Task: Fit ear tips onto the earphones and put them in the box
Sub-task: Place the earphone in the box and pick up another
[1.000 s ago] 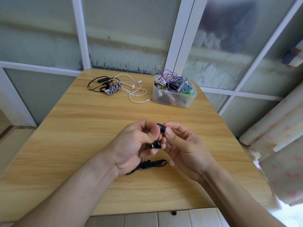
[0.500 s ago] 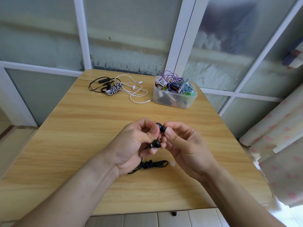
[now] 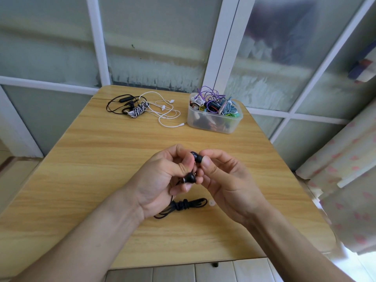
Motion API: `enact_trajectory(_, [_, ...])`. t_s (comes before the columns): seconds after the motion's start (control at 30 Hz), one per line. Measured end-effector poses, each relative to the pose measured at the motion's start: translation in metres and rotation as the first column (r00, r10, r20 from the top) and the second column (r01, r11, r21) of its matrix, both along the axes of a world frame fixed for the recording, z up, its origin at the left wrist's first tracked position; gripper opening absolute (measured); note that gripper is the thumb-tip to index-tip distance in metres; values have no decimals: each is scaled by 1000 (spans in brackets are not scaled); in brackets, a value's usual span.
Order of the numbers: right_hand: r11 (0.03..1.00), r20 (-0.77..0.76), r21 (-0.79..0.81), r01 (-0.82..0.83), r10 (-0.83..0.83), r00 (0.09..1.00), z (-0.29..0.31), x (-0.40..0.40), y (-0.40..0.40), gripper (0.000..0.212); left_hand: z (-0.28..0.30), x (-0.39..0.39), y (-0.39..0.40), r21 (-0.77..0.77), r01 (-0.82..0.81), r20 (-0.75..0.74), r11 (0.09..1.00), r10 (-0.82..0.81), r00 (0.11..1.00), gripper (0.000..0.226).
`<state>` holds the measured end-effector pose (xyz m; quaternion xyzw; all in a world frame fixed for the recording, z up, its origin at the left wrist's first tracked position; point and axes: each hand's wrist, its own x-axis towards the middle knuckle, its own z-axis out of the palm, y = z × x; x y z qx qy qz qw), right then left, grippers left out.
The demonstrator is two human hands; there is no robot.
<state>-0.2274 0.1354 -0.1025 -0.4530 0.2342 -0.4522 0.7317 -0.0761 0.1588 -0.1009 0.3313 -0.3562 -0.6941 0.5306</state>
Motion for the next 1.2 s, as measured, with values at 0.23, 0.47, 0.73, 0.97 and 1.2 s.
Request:
enact_trajectory(0.23, [993,-83,-119,9,-19,996,-2,-4,-4,12,4,-1,4,8,16,-30,1000,-16,999,19])
enact_trajectory(0.47, [773,-198,-623,119,-304,932,7,-12,-11,12,3,-2,2,48,53,-49,997,-51,998,21])
enact_trajectory(0.73, [201,-139,-979,-16,-615,776,14,-18,-19,21,4,-2,4,126,69,-107,990,-55,993,22])
enact_trajectory(0.97, [744,-267,-642,185,-443,856,10,-5,-3,14,9,-1,3,4,-95,99,996,94,991,13])
enact_trajectory(1.2, [924,-238,-324,202,-286,928,16,-5,4,23,8,-4,4,-79,-224,78,971,230,970,18])
